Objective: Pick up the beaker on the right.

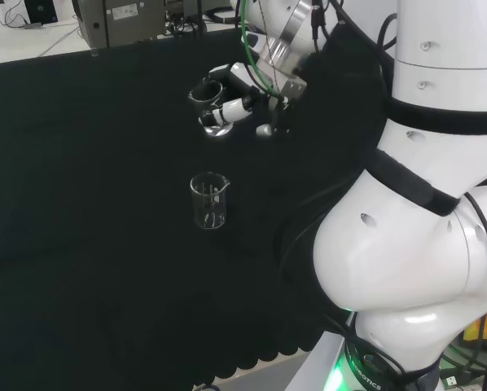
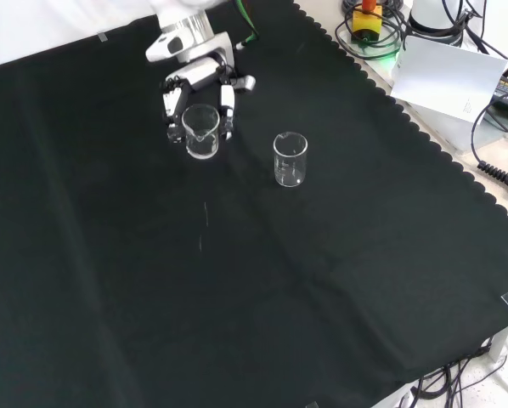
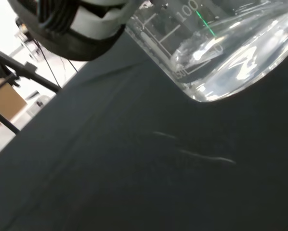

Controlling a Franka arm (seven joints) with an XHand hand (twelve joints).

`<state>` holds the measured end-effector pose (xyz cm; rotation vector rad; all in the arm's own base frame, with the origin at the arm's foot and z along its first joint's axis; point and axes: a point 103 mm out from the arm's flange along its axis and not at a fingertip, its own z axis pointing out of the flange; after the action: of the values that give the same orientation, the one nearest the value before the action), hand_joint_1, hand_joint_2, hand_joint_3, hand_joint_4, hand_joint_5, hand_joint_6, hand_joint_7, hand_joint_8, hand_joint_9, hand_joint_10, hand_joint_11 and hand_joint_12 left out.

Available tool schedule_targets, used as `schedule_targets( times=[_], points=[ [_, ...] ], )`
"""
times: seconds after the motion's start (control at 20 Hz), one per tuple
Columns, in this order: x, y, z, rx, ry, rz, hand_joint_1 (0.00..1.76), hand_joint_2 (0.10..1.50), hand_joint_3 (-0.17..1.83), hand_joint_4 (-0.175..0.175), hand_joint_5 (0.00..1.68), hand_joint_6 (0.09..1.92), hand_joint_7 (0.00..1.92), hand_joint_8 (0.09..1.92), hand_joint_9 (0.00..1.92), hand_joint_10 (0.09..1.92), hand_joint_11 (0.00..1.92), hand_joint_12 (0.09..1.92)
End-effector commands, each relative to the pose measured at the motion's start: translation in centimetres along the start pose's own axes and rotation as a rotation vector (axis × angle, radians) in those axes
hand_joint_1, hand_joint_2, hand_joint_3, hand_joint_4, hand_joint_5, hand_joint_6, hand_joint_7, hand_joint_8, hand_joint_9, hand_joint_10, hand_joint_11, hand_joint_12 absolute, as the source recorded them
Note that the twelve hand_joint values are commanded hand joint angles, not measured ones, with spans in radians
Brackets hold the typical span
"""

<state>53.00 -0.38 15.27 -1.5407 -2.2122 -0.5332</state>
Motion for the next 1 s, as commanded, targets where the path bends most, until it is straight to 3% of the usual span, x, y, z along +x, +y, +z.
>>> schedule_targets(
  times=[0.05, 0.55, 0.8, 1.0],
  points=[
    [0.1, -4.9, -3.6, 0.089, -0.037, 0.089, 1.30, 1.06, -0.17, -0.111, 1.15, 0.70, 1.45, 0.36, 1.48, 0.66, 1.26, 0.88],
    [2.0, -10.3, -5.0, 0.088, -0.045, 0.118, 1.30, 1.07, -0.17, -0.115, 1.13, 0.74, 1.42, 0.43, 1.46, 0.75, 1.25, 0.91],
    [3.2, -12.6, -4.7, 0.117, -0.055, 0.109, 1.30, 1.07, -0.17, -0.113, 1.11, 0.76, 1.40, 0.47, 1.46, 0.76, 1.24, 0.93],
    [3.5, -13.7, -4.2, 0.164, -0.081, 0.072, 1.30, 1.08, -0.17, -0.115, 1.10, 0.78, 1.38, 0.49, 1.46, 0.77, 1.23, 0.94]
  ],
)
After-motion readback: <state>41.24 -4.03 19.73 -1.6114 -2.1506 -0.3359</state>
